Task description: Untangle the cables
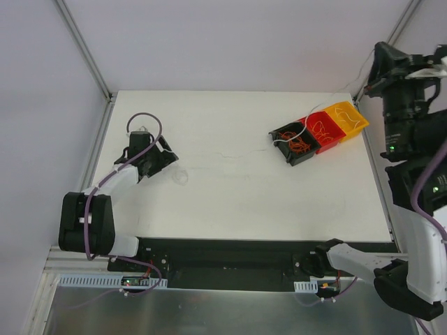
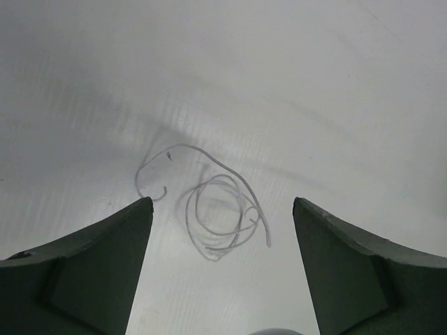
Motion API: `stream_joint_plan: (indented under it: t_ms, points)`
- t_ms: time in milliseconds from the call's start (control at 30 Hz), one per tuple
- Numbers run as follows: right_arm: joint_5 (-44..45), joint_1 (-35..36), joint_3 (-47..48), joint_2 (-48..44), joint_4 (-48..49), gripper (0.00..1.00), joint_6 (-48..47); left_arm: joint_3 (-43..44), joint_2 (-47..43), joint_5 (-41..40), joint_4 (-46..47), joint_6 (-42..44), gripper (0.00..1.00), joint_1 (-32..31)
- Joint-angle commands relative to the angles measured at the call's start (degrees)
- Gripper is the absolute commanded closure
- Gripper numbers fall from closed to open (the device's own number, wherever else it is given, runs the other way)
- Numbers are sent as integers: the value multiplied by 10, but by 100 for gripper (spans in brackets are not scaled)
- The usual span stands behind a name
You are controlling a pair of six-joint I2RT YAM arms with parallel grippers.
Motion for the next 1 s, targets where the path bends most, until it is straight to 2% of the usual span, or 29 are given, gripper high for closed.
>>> stream_joint_plan:
  t_ms: [0,67,167,267,400,433,533,633,733,833,900,967]
  points:
    - [-7,-4,-45,15,-26,100,-5,16,-61,59,-34,40,20,1]
    - [-73,-5,-103,16,-44,100,33,18,-77,100,-48,50,23,1]
    - [-234,-4,-215,10,-29,100,103,23,-97,127,-80,71,30,-6]
    - [-290,-4,-346,8,8,99,188,30,-111,117,-109,94,32,-25]
    - [-338,6,-497,24,48,95,246,51,-116,76,-155,122,31,-74]
    - [-352,12,-518,31,47,90,248,55,-118,62,-164,126,31,-92]
    - [-418,32,-543,62,31,63,227,65,-116,43,-179,136,31,-127]
    - [-488,75,-508,96,-15,32,147,83,-112,38,-199,145,31,-151]
    - [-487,113,-480,128,-31,13,84,95,-122,36,-214,153,30,-162]
    - [-520,128,-480,173,39,5,72,100,-143,35,-226,157,30,-164]
    - [-528,136,-482,210,96,5,74,103,-158,32,-233,158,30,-164]
    - [-546,143,-487,251,199,5,95,104,-170,29,-241,159,29,-164]
